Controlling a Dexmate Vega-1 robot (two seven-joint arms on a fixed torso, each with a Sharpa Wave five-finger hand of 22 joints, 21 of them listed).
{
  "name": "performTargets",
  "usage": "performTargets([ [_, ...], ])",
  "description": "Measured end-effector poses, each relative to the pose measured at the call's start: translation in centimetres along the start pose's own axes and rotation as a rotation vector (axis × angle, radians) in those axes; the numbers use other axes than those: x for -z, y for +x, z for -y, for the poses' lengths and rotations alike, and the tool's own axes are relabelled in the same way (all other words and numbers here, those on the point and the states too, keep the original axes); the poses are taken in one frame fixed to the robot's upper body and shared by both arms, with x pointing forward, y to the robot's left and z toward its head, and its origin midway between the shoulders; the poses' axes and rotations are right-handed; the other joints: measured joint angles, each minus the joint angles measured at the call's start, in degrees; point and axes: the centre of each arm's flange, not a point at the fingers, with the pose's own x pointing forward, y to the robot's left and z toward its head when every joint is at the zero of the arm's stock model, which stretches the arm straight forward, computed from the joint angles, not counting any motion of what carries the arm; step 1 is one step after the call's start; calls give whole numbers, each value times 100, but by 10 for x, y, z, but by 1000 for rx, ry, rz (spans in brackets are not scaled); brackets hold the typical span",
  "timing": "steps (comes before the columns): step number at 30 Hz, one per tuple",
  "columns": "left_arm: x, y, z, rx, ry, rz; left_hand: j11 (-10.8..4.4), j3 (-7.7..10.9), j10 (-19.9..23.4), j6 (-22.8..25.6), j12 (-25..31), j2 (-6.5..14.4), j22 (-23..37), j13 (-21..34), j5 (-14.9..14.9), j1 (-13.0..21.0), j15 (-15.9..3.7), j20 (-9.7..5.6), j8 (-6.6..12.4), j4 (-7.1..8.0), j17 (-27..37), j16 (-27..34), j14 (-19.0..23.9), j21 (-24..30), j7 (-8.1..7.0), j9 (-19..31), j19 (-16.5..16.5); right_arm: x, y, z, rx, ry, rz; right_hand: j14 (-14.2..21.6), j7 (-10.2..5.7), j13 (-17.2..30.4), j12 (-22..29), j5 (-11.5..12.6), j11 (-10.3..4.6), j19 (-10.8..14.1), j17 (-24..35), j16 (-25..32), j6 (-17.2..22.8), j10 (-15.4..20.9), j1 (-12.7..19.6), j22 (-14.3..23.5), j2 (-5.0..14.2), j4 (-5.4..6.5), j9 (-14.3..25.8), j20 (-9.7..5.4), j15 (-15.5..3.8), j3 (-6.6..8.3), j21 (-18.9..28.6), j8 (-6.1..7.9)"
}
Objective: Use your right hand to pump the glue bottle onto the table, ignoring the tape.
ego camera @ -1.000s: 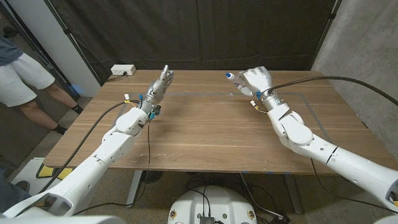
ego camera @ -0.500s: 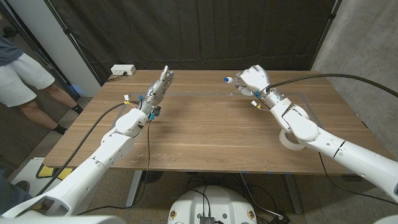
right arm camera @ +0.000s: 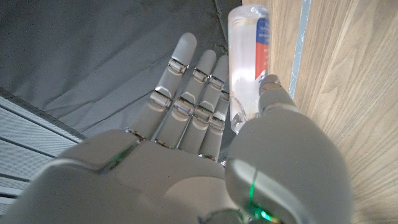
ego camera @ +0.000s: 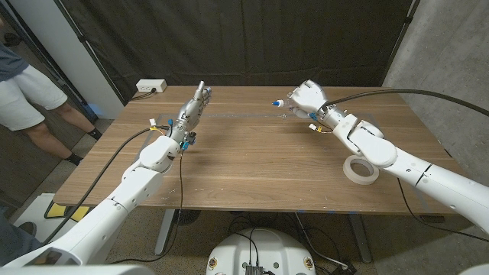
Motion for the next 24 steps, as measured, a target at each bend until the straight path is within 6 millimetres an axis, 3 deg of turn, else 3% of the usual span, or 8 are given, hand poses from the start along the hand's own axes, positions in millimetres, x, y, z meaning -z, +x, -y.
performTargets([
  [2,0,-5,1,-2,-3,2,0,0,0,0,-8,51,0,0,0,-52,0,0,0,0,0,0,0,0,0,0,0,-11,1,-6,-54,-39,78,8,0,-1,0,-2,0,0,0,0,0,0,0,0,0,0,0,0,-8,0,0,0],
  [24,2,-13,0,-21,-18,18,0,24,0,0,-35,-9,-1,0,-22,8,-11,32,-26,25,0,0,11,0,0,0,-32,-15,8,-22,-164,-176,189,36,0,3,-87,-38,21,-61,1,0,2,100,0,-1,0,31,-17,21,-16,32,112,-1],
])
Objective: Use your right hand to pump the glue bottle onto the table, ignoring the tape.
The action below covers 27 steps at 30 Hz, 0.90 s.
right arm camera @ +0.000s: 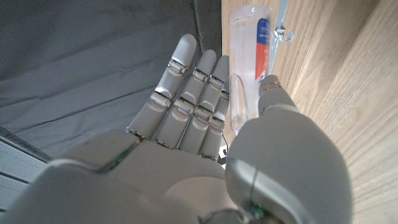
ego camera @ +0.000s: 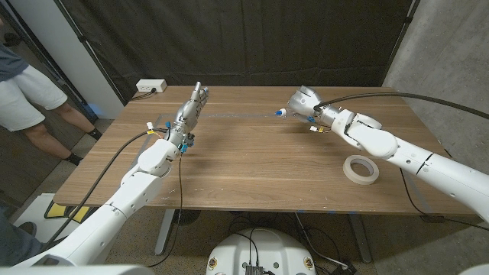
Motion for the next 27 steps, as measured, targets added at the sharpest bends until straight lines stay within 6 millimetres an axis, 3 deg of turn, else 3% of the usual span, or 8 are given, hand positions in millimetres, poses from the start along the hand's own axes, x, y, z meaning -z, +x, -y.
performTargets([
  [6,2,0,-1,-2,-7,1,0,0,0,0,0,1,0,0,0,0,0,0,0,0,0,0,0,0,0,0,0,-3,4,0,-35,-45,-19,0,0,20,-69,19,-1,-99,0,0,0,5,0,-23,0,0,-11,28,0,0,213,37],
  [16,4,0,-2,-5,-13,8,0,0,0,0,0,75,0,0,-23,-29,0,-1,0,0,0,0,0,0,0,0,0,-6,11,1,-133,-162,-79,0,0,46,-112,42,-10,-791,14,23,1,33,-39,-377,39,0,23,218,0,0,1580,-100],
  [27,5,0,-1,-9,-18,10,0,-1,0,0,0,36,0,0,-23,9,0,-1,0,0,0,0,0,0,0,0,1,-7,12,-1,-175,-234,-99,-1,27,84,-88,41,-9,-891,14,23,37,33,-39,-438,39,0,23,256,0,0,1710,-115],
])
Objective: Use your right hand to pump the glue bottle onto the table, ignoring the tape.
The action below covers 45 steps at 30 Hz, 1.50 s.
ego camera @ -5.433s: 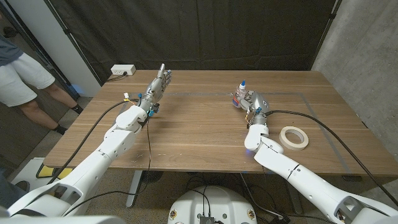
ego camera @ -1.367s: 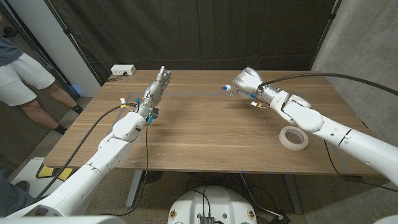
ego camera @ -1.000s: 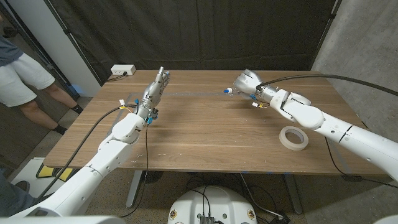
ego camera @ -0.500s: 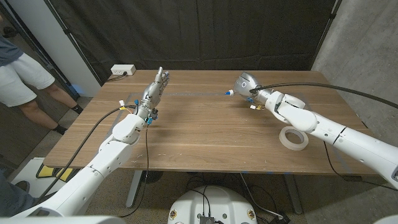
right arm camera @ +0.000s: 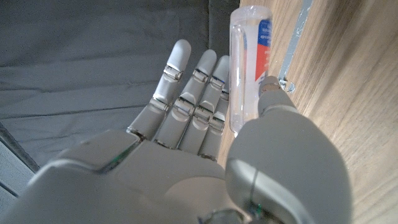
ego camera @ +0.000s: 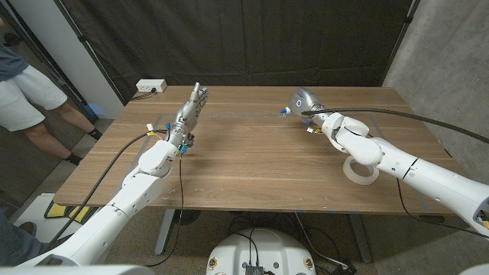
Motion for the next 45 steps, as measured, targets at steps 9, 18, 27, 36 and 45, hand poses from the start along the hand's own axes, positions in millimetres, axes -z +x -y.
performTargets([
  [9,0,0,0,-4,-7,6,0,0,0,0,0,0,0,0,0,0,0,0,0,0,0,0,0,0,0,0,0,-2,0,-1,-17,-28,9,0,30,0,0,-1,1,-53,0,0,31,1,0,0,0,0,-3,10,0,0,88,-2],
  [18,1,-2,-1,-7,-11,6,0,0,0,0,0,0,0,0,0,-1,0,0,0,0,0,0,0,0,0,0,0,-5,0,-3,-30,-36,25,0,53,-2,22,-6,17,-73,-1,0,117,108,16,10,-16,0,-6,21,0,0,210,4],
  [27,1,-4,-2,-8,-10,6,0,0,0,0,0,0,0,0,0,-1,-21,31,0,0,0,0,21,0,0,0,-31,-7,2,-5,-36,-26,36,40,111,-10,23,-24,48,-123,-1,21,216,278,61,0,-61,0,-8,41,-20,0,357,73],
  [36,0,-4,-2,-10,-12,6,0,0,0,0,0,0,0,0,0,-1,-21,31,0,0,0,0,21,0,0,0,-31,-7,3,-6,-33,-4,43,119,148,-8,43,-28,69,-144,-1,26,285,320,115,-60,-115,0,-31,61,-34,0,403,74],
  [45,1,-1,-4,-13,-14,6,0,0,0,0,0,0,-1,0,0,-1,-21,31,0,0,0,0,21,0,0,0,-31,-7,4,-6,-44,24,51,318,152,-51,3,-46,60,-118,-16,16,298,349,166,-106,-166,0,-73,38,-167,0,218,45],
])
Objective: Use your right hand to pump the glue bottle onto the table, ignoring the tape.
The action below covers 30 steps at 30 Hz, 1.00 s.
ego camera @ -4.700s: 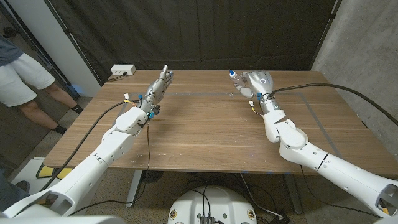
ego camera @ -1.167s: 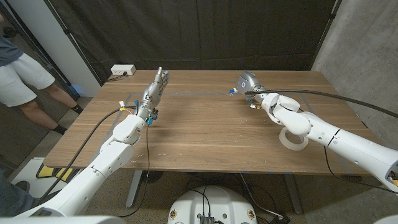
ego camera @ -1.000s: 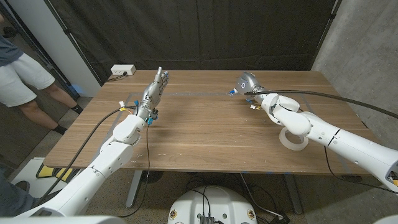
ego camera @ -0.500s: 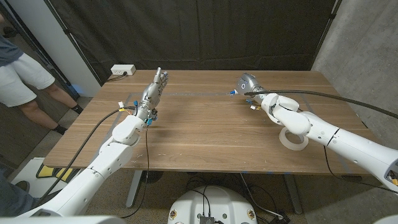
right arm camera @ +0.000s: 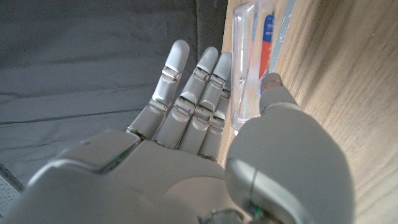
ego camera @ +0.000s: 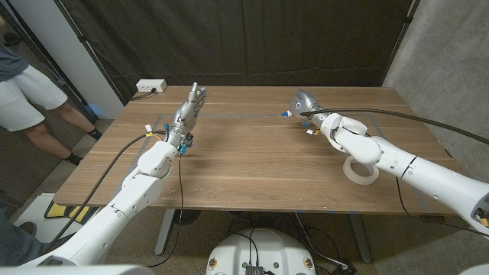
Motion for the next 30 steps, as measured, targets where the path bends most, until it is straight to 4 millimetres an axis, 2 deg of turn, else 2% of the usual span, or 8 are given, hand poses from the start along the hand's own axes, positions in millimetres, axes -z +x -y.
performTargets([
  [2,0,1,0,1,-2,0,0,0,0,0,0,0,0,0,0,0,0,0,0,0,0,0,0,0,0,0,0,1,1,0,-8,5,-2,-87,20,-13,-5,0,-12,51,1,0,20,-12,0,0,0,30,0,-9,16,30,-118,-39],
  [3,1,1,0,1,-2,-1,0,0,0,0,0,0,0,0,0,0,0,0,0,0,0,0,0,0,0,0,0,1,1,0,-10,6,-2,-126,20,-13,-6,-19,-25,51,-1,1,20,-26,1,0,-1,274,0,-8,32,274,-166,-59],
  [4,1,2,0,2,-3,-2,0,0,0,0,0,0,0,0,0,0,0,0,0,0,0,0,0,0,0,0,0,1,2,0,-18,10,-2,-160,20,-13,-9,-20,-31,51,-14,-21,20,-31,12,0,-13,308,0,-8,47,308,-204,-63],
  [7,2,3,0,4,-4,-4,0,0,0,0,0,0,0,0,0,0,0,0,0,0,0,0,0,0,0,0,0,1,2,-1,-30,16,-3,-262,20,-13,-28,-10,-63,72,-28,-41,20,-64,14,0,-14,308,0,-30,127,308,-370,-108],
  [18,4,8,-2,5,-8,-7,0,1,0,0,0,0,0,0,0,0,0,0,0,1,0,0,0,0,0,0,0,8,4,-1,-55,48,-33,-373,-54,-9,-44,2,-156,144,-31,-45,-54,-158,-98,17,97,308,3,-38,200,308,-703,-235],
  [30,3,15,-3,18,-5,-9,0,24,0,0,0,0,0,0,-43,0,0,-1,0,24,0,0,0,0,0,0,1,18,1,10,-46,136,-91,-402,-54,-8,-20,0,-164,205,-31,-45,-54,-167,-158,16,133,308,18,-58,189,308,-818,-245],
])
